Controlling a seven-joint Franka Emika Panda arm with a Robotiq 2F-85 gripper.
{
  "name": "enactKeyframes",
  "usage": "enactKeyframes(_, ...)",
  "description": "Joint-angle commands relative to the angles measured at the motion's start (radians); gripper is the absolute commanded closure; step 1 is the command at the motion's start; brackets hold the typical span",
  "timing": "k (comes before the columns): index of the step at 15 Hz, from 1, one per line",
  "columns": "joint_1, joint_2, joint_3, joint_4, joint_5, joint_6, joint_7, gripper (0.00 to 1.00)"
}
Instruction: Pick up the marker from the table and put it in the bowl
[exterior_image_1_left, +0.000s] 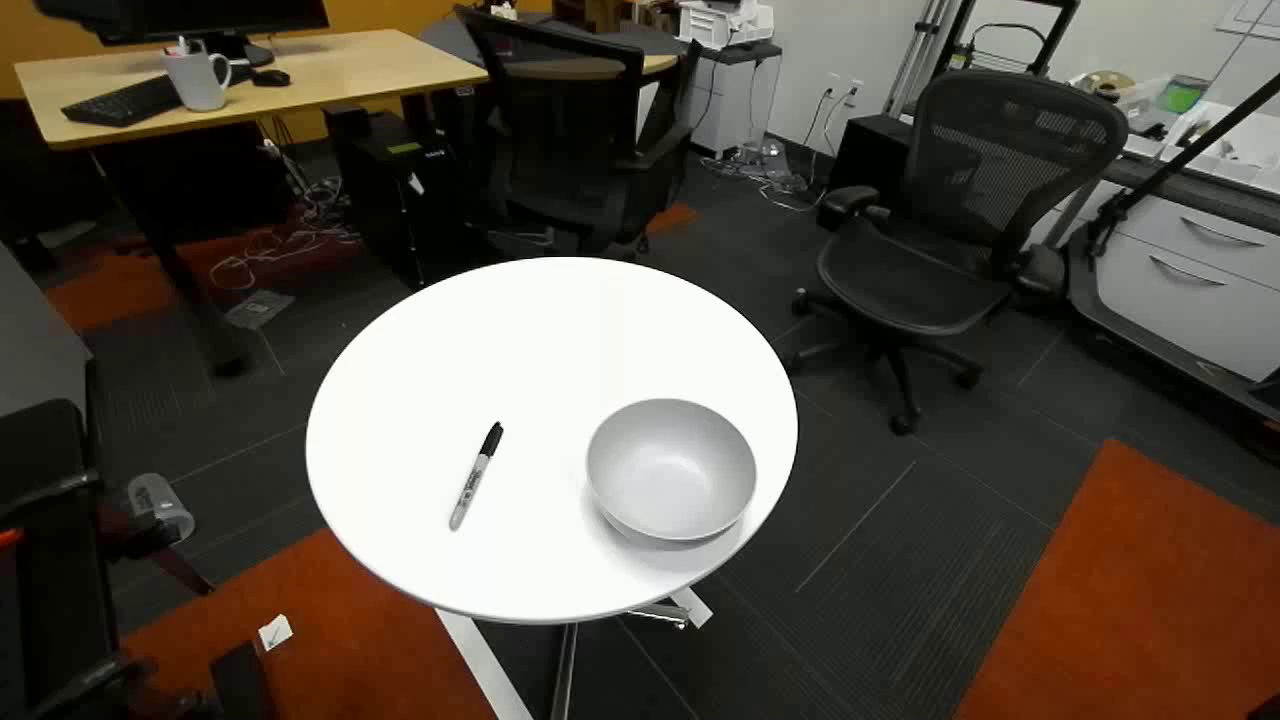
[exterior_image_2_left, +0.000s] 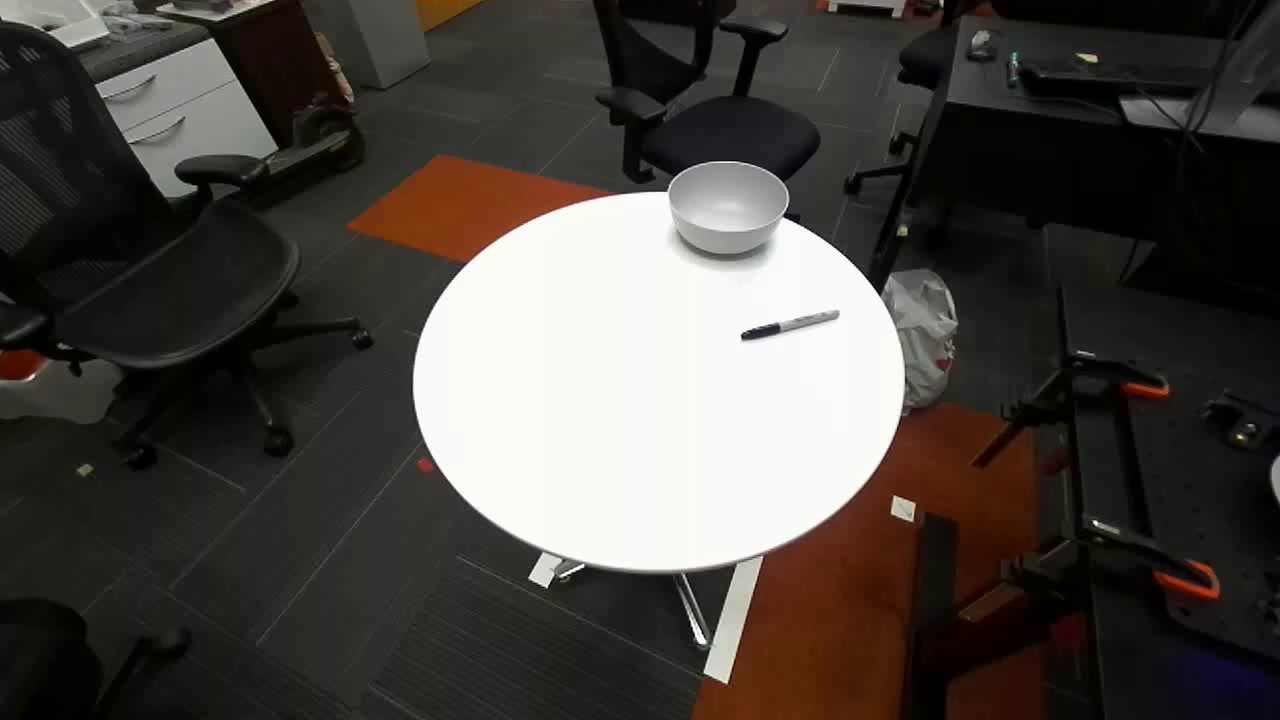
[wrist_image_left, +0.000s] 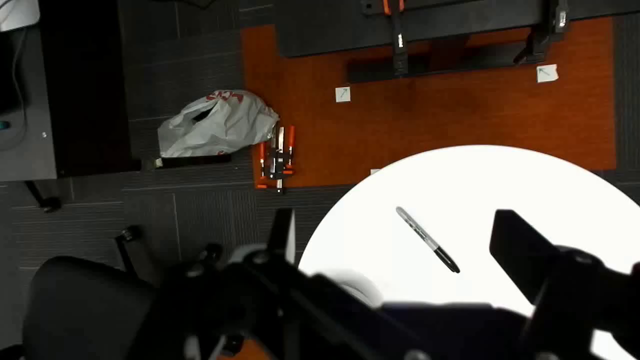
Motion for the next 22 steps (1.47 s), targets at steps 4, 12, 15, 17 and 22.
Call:
enactKeyframes(4,0.022,0.001,-0.018,0.003,-0.004,-0.004,0.004,0.0)
enactKeyframes(12,0.043,0.068,-0.058,-0.129,-0.03,0.549,-0.164,0.0)
enactKeyframes(15,0.054,0.149,-0.107,-0.215,0.074,0.814,-0.334,0.0)
enactKeyframes(17,0.062,0.228,-0.138,-0.269,0.203,0.974,-0.5,0.0)
enactKeyframes(22,0.034,0.426,-0.09,-0.258,0.569,1.056,-0.924,0.0)
